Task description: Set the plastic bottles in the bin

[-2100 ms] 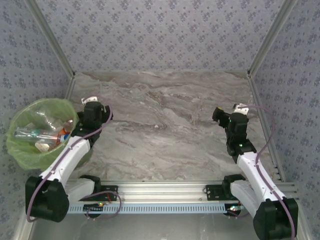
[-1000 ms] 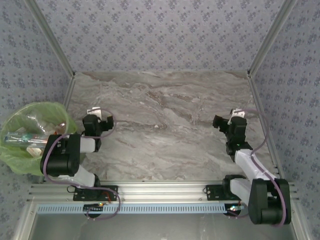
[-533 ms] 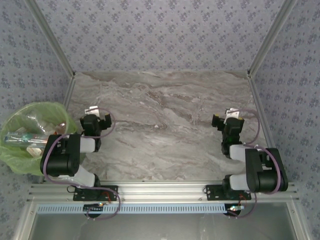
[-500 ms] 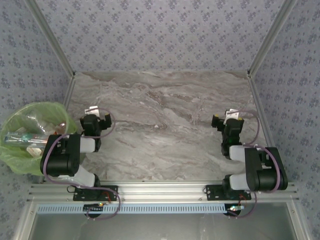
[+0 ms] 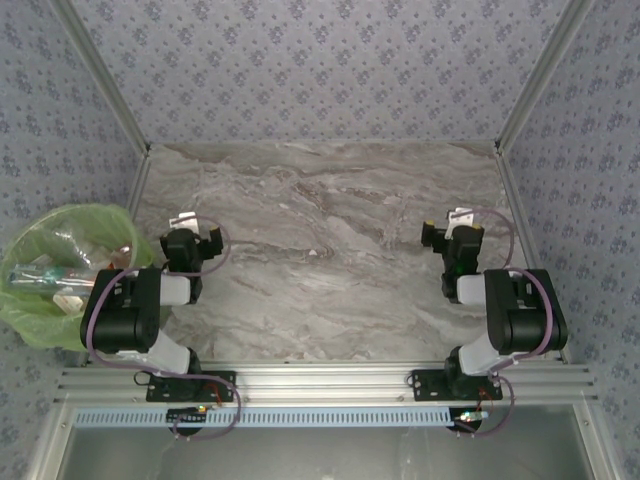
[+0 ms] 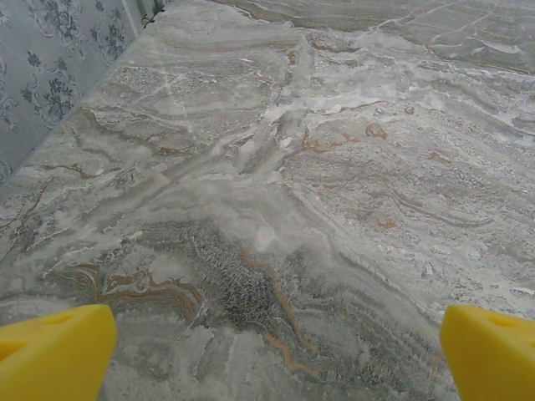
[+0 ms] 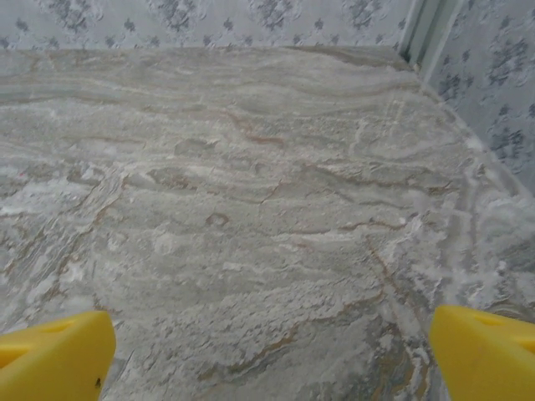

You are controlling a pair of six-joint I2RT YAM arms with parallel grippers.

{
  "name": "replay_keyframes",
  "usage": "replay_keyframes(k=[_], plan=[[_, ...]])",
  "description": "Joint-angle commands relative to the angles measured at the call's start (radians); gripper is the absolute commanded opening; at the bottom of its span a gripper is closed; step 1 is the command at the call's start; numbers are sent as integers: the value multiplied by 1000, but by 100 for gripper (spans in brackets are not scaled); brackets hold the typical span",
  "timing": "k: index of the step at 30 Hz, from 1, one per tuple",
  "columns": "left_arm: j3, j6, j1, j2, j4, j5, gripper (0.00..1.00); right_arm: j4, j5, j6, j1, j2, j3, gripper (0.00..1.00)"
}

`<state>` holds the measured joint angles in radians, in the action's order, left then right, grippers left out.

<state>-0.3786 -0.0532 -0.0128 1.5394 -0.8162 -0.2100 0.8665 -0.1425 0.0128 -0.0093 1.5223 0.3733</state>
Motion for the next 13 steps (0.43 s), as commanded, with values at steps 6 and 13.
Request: replay_keyframes(k=[6, 13], plan=[[-13, -9, 6, -8, -37, -1, 99, -56, 223, 22, -48, -1, 15, 99], [-14, -9, 7, -9, -32, 1, 99, -55, 213, 24, -43, -2, 15, 99]])
